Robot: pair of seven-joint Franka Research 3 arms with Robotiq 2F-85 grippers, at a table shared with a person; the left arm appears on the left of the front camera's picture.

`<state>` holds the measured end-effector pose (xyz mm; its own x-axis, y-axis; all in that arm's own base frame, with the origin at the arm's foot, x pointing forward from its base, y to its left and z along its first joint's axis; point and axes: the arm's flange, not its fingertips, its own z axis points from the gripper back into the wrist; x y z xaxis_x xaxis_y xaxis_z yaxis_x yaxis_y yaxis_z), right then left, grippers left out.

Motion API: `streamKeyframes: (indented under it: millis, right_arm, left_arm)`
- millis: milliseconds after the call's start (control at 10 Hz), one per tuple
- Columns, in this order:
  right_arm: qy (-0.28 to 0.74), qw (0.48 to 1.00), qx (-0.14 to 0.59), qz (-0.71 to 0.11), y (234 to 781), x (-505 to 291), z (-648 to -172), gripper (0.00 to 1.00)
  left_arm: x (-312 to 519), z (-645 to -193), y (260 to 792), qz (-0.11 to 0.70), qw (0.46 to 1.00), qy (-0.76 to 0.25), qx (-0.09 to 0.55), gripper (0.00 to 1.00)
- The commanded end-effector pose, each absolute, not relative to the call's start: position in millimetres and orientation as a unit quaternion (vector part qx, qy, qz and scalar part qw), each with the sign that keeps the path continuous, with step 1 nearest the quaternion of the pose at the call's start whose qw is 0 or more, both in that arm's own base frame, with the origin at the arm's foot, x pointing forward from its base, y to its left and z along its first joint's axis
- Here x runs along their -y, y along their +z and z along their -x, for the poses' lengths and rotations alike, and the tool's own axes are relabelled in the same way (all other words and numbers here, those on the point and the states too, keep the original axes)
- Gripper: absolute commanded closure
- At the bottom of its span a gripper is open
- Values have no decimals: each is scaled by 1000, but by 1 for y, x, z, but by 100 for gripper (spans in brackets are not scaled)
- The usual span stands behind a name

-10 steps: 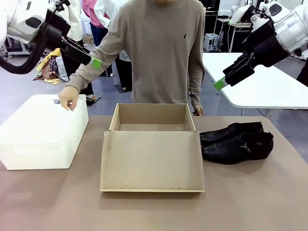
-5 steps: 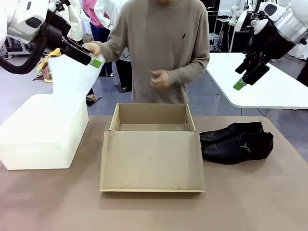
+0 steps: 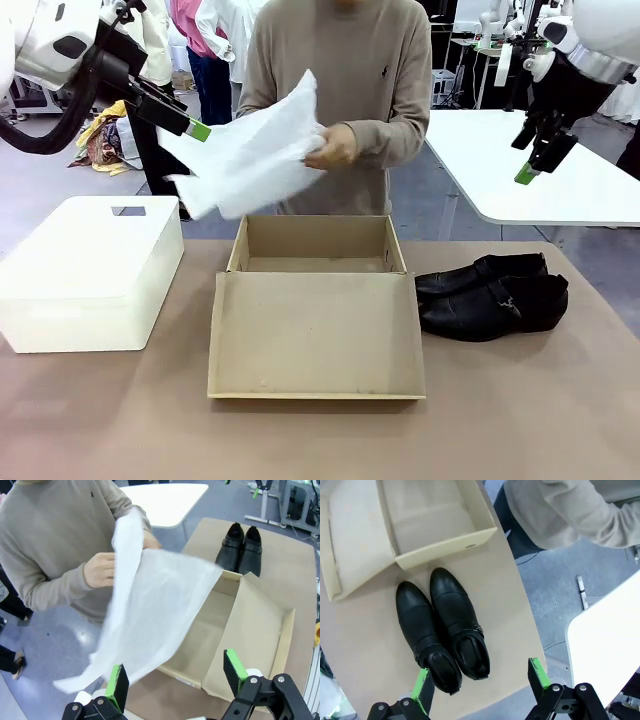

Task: Pack the shoes into the box.
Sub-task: Place one shoe of the Shoes into the Shoes Box.

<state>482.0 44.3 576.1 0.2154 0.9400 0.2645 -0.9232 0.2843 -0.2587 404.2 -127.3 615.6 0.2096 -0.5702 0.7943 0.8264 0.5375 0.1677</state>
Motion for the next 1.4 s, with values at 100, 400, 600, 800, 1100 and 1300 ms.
streamKeyframes:
  millis: [100,400,600,800,1100,1300]
  right_arm:
    - [603,779,171,32,572,-42,-494,0]
    - [602,778,180,24,571,-44,-488,0]
    - [602,778,180,24,571,-44,-488,0]
    - [601,779,176,28,569,-45,-489,0]
    - [631,759,155,49,545,-21,-513,0]
    - [659,741,126,36,527,-6,-534,0]
  left_arm:
    - [124,-408,614,157,754,-466,435,0]
    - [124,-408,614,157,754,-466,435,0]
    - [124,-408,614,157,754,-466,435,0]
    - [124,-408,614,157,754,-466,435,0]
    - [124,-408,614,157,754,-466,435,0]
    - [124,-408,614,157,754,-466,435,0]
